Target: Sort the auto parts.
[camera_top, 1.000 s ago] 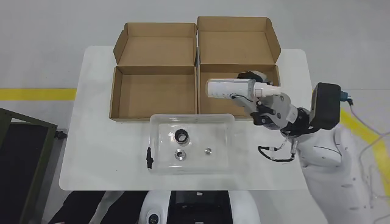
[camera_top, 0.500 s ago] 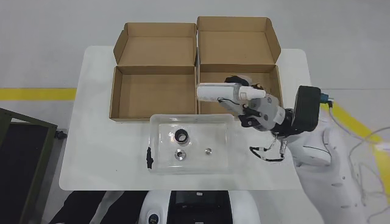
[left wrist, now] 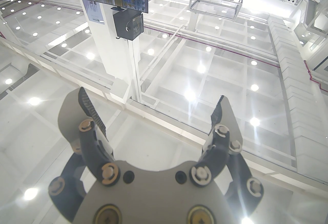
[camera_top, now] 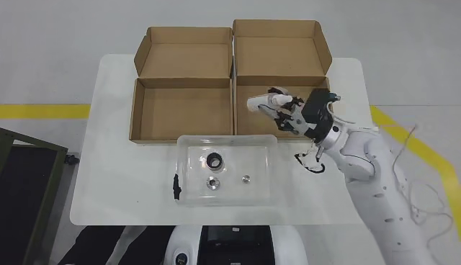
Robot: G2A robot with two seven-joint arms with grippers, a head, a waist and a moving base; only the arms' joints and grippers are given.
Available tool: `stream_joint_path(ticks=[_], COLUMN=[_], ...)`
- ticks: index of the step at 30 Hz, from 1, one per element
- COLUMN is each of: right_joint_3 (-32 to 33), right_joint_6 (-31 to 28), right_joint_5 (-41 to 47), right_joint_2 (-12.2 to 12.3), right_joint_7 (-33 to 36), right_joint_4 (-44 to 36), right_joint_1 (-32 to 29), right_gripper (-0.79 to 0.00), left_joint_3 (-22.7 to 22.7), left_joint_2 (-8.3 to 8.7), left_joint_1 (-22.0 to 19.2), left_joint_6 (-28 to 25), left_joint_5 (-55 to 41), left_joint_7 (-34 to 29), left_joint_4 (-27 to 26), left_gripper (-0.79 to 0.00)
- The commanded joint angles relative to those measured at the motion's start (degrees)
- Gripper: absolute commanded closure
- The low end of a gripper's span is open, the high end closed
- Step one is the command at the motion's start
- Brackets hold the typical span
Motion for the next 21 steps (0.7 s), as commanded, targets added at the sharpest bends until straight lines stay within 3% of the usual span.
stream_joint_path(ticks=[1,12,21], right_joint_3=[-1.0,-6.6,-10.3], right_joint_6=[1.9,6.9,10.1], right_joint_5=[-1.3,-4.5,-10.2], right_joint_2=[-0.2,-1.1,-1.6], right_joint_7=[1.0,7.3,10.5], right_joint_4=[2.4,8.7,10.0], right_joint_1=[1.9,8.0,9.1], right_gripper=[0.0,0.0,0.0], left_joint_3=[0.0,0.0,0.0], left_joint_2=[0.0,0.0,0.0], left_joint_1=[0.0,0.0,0.0], left_joint_6=[0.0,0.0,0.0], left_joint_5=[0.0,0.0,0.0], left_joint_7=[0.0,0.0,0.0], left_joint_4=[0.0,0.0,0.0], left_gripper=[-0.785,-0.785,-0.785])
